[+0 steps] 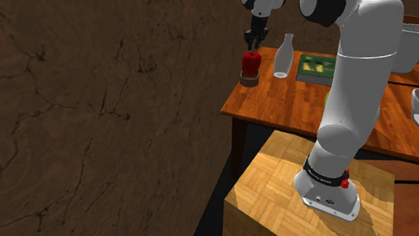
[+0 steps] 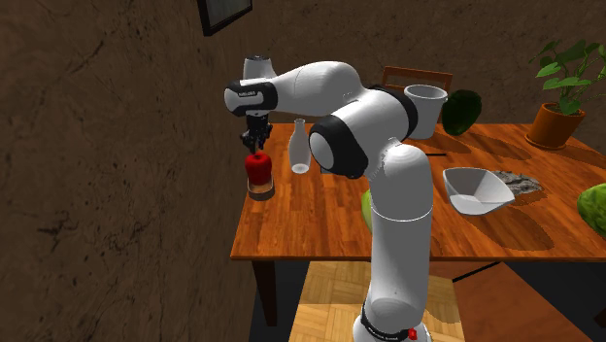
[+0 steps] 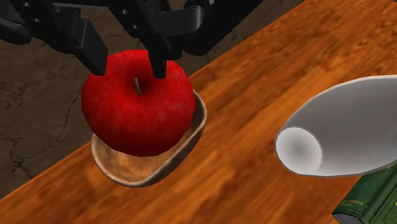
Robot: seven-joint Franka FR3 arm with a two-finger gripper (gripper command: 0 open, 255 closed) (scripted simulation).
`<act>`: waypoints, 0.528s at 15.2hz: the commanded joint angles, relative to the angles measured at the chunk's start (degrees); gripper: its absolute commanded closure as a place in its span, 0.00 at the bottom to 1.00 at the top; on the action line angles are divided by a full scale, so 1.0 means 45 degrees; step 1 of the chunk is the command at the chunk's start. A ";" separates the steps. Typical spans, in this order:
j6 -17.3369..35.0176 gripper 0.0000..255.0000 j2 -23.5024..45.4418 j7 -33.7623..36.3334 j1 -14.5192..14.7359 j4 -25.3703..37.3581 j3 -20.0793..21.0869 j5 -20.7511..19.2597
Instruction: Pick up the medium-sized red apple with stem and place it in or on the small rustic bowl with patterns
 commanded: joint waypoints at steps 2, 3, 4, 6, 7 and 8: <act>0.0001 0.00 0.0000 0.0000 0.0000 0.0002 0.0000 0.0001; 0.0001 0.00 0.0000 0.0000 0.0000 0.0002 0.0000 0.0001; 0.0001 0.00 0.0000 0.0000 0.0000 0.0002 0.0000 0.0001; -0.0359 0.00 -0.0172 0.0083 0.0030 0.0224 -0.0033 -0.0130; -0.0726 0.00 -0.0327 0.0158 0.0054 0.0468 -0.0062 -0.0247; -0.1100 0.00 -0.0464 0.0226 0.0072 0.0732 -0.0086 -0.0350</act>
